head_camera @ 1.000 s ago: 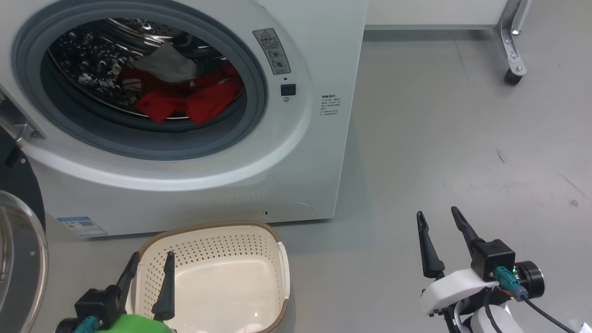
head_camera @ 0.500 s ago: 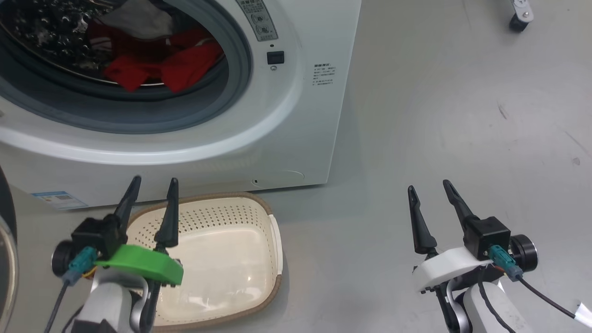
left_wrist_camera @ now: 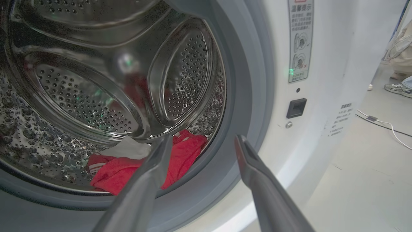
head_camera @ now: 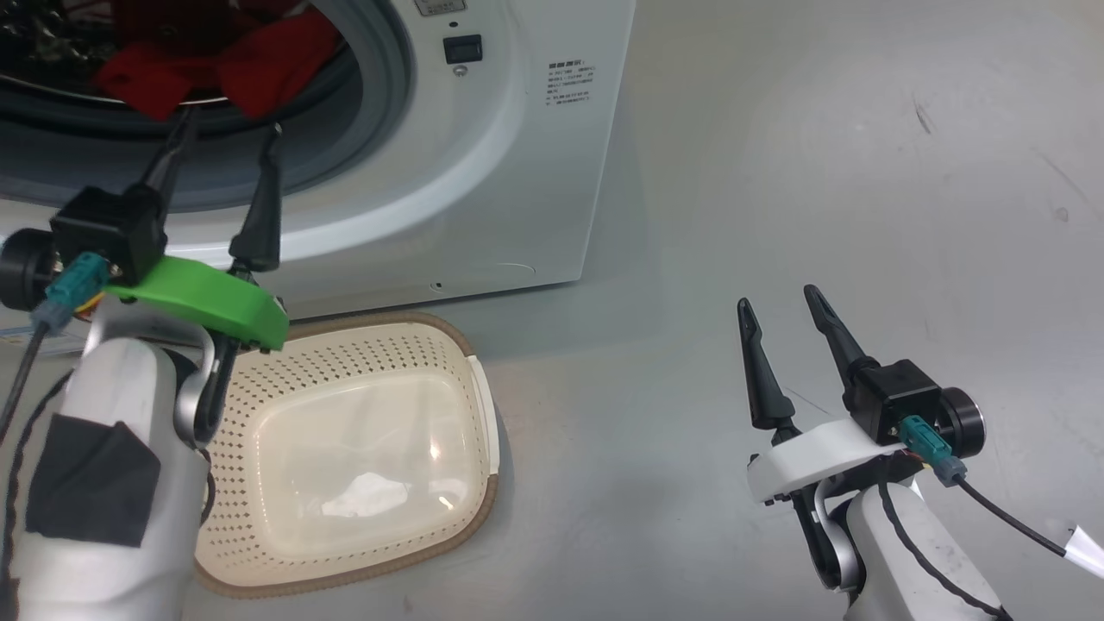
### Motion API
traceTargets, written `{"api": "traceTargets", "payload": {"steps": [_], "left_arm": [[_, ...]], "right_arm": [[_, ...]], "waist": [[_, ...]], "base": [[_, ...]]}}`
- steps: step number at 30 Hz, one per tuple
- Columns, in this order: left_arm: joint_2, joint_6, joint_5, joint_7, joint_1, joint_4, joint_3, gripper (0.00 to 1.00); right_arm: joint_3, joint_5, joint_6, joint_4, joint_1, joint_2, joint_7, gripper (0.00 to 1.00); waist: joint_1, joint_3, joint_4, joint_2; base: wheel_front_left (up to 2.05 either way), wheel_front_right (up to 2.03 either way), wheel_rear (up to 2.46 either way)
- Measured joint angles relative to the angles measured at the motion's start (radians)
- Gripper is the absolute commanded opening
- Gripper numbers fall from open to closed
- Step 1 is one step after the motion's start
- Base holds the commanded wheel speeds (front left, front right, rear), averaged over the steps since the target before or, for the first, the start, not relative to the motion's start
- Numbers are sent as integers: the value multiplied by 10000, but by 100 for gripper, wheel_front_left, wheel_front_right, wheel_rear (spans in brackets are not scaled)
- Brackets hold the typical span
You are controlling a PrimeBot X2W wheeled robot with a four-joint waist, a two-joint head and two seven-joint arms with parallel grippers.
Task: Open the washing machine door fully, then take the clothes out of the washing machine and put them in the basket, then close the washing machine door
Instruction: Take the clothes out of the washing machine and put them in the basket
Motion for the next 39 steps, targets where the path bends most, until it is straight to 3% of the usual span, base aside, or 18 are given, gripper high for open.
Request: {"api": "traceTargets", "payload": {"steps": [20,26,39], "left_arm": [[1375,-73,-307,1962,-3223,1806,-121,100],[1605,-77,-489,2558,-4015,2134,-552,100],[2109,-75,-686,3507,-4812,3528,-119,100]], "right_arm": [[700,575,-178,-293,-930,-38,0,100],[951,709,-247,-328,-1054,-40,0,100],[1158,1053,-326,-420,-1350,-36,0,100]], "waist": [[1,1531,-1076,0],[1,1947,-1399,0],[1,2686,-2019,0]], "base": [[0,0,0],[0,0,0],[0,0,0]]}}
